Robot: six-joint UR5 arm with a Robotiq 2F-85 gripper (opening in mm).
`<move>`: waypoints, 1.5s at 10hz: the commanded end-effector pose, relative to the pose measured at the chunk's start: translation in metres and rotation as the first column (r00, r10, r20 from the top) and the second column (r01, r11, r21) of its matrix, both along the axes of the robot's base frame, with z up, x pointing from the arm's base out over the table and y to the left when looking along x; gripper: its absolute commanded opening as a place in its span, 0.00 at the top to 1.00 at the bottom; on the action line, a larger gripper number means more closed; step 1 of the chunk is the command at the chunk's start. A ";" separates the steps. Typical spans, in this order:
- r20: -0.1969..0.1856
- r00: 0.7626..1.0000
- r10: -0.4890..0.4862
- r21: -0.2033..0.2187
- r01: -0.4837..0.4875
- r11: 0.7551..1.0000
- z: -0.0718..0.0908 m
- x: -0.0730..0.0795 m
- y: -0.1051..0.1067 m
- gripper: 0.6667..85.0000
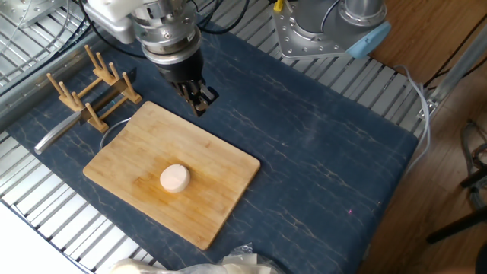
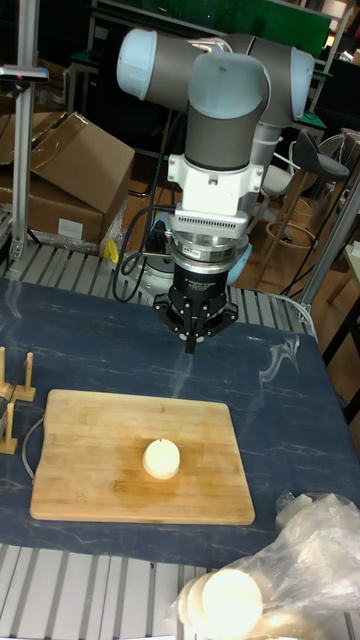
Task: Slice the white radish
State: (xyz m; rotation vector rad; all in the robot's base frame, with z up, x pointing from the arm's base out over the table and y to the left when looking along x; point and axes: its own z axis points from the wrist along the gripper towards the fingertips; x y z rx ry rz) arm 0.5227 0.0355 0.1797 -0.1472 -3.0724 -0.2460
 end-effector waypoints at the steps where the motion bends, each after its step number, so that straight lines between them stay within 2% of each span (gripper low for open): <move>1: 0.001 1.000 -0.023 0.025 0.023 0.999 0.002 0.001 0.005 1.00; 14: 0.024 1.000 0.002 -0.017 -0.001 1.000 0.001 0.004 -0.005 1.00; 15: 0.022 0.999 -0.025 -0.008 0.025 1.000 0.002 0.005 -0.003 1.00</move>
